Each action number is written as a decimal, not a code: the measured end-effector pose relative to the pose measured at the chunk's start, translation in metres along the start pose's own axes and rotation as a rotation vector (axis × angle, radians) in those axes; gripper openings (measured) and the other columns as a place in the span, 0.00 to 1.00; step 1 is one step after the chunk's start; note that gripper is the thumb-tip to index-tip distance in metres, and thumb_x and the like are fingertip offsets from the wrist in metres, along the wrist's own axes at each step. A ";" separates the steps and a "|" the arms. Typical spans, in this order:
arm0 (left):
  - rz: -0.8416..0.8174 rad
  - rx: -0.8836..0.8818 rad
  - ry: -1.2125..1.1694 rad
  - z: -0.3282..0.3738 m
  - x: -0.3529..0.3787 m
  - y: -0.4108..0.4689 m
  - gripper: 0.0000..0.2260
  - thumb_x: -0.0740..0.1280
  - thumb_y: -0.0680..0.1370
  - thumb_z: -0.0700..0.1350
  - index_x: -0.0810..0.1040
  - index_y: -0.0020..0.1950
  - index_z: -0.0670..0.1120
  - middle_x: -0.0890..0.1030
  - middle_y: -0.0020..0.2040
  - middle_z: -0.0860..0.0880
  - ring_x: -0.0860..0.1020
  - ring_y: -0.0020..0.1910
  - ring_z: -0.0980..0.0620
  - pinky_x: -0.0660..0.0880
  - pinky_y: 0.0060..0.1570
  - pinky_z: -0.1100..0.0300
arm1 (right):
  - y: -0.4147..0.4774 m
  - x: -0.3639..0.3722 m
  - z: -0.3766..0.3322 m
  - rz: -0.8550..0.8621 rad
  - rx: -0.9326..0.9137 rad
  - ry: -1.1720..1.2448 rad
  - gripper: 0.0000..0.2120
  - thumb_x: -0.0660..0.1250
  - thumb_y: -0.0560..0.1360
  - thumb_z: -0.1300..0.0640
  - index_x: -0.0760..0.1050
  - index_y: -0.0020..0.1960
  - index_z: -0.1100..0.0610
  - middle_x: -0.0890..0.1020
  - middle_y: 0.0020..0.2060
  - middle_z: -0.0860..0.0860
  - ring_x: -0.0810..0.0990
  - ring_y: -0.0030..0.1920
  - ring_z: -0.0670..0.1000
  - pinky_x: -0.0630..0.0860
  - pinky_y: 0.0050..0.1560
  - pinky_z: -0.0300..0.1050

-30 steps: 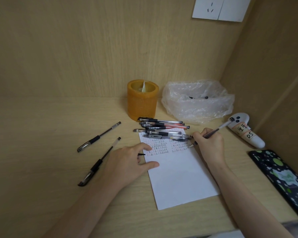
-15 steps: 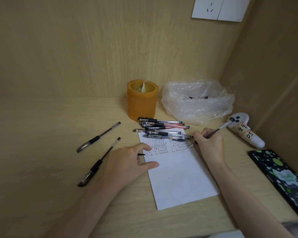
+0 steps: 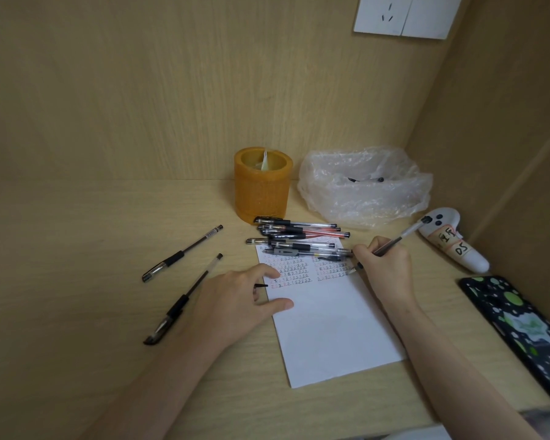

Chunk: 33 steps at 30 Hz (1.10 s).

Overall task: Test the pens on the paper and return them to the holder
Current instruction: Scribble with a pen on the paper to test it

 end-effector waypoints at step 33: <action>0.095 0.092 -0.207 0.000 -0.004 0.000 0.14 0.55 0.78 0.56 0.67 0.63 0.61 0.77 0.42 0.59 0.74 0.40 0.63 0.69 0.39 0.66 | 0.004 -0.002 -0.004 -0.121 0.174 0.598 0.19 0.66 0.75 0.47 0.68 0.33 0.58 0.68 0.22 0.48 0.63 0.22 0.45 0.59 0.22 0.36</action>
Point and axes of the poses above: each hand's wrist, its own y-axis towards the middle knuckle, its own x-axis out of the palm, z = x × y, the point moved 4 cm from there along y, towards the middle knuckle
